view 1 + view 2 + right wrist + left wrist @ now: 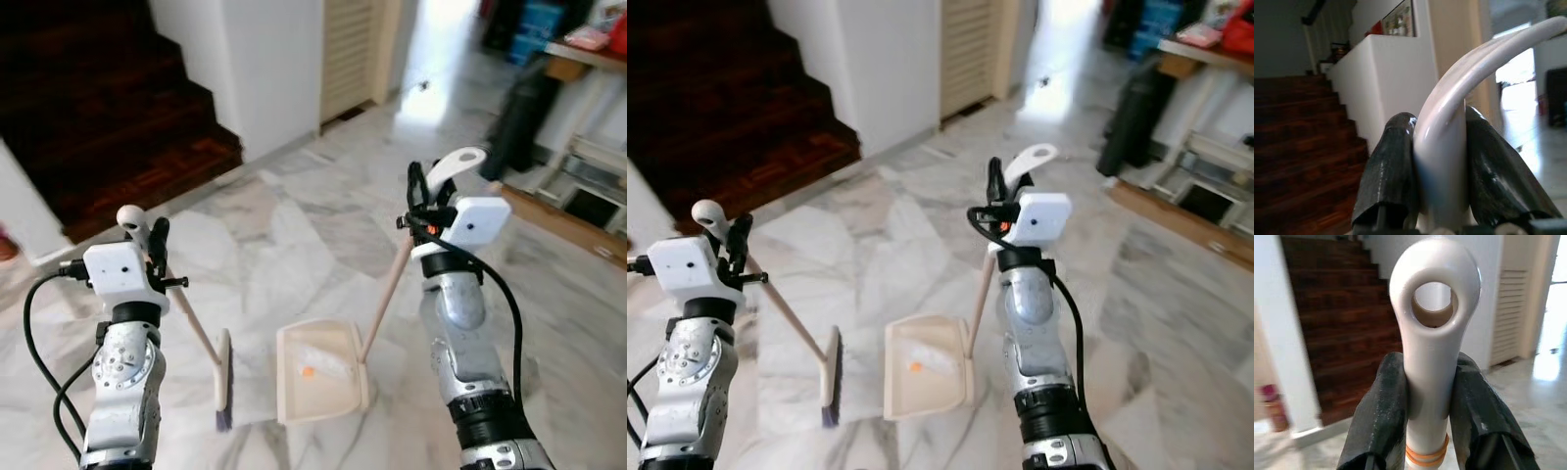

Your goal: Sweep floor

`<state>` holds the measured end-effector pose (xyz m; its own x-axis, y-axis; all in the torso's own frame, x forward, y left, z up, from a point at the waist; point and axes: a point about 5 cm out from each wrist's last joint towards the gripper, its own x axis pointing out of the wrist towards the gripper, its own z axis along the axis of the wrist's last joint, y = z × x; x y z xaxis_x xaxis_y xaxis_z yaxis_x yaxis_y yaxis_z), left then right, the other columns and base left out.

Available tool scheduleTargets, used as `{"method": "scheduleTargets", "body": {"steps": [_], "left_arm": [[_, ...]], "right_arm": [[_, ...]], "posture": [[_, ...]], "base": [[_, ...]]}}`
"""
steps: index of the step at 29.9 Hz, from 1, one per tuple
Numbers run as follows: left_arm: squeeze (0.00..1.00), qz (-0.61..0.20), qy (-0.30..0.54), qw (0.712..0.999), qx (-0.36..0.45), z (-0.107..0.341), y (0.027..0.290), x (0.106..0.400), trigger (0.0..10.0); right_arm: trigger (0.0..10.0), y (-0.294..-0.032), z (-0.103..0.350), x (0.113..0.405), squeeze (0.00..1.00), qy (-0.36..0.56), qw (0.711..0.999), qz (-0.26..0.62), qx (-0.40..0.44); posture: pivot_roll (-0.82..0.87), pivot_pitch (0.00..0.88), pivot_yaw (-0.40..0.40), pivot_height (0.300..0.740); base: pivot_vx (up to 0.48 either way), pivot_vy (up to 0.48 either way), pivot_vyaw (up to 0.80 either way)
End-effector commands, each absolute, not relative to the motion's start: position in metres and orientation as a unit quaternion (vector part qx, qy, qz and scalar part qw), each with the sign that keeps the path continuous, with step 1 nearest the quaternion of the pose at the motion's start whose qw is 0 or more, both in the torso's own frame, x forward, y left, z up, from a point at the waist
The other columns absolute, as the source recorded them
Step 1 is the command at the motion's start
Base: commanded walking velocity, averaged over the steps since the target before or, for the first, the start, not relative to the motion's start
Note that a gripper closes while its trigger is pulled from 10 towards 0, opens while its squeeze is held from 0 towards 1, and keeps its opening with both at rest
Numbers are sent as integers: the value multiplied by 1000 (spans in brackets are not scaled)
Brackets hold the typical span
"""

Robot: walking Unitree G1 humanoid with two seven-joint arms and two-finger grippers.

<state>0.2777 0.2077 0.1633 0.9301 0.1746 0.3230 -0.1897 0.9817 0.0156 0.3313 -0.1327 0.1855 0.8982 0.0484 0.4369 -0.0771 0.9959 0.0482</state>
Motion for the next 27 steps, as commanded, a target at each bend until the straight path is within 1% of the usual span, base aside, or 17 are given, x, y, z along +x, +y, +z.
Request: {"method": "scheduleTargets", "body": {"steps": [1, 7, 9, 17, 20, 27], "left_arm": [[0, 92, -185, 978, 37, 174, 208, 275, 10000], [0, 90, -178, 979, 38, 171, 209, 272, 10000], [0, 91, -178, 979, 39, 171, 209, 272, 10000], [0, 89, -172, 981, 30, 169, 206, 272, 10000], [0, 87, -173, 981, 23, 169, 205, 273, 10000], [0, 87, -167, 982, 35, 167, 204, 274, 10000]], "right_arm": [[10000, -134, 200, 331, 0, -251, 967, 30, 42], [10000, -135, 201, 331, 0, -250, 967, 28, 42], [10000, -136, 200, 331, 0, -248, 967, 26, 46], [10000, -141, 194, 334, 0, -222, 970, 11, 101], [10000, -140, 193, 335, 0, -216, 971, 17, 104], [10000, -140, 194, 335, 0, -216, 970, 19, 109]], "posture": [[13, 39, 11, 740], [5, 41, 15, 740], [5, 41, 15, 740], [2, 27, 16, 740], [-2, 23, 16, 740], [-2, 17, 18, 740]], "base": [[0, 0, 800], [0, 0, 800], [0, 0, 456], [0, 0, 0], [0, 326, 0], [0, 345, 0]]}}
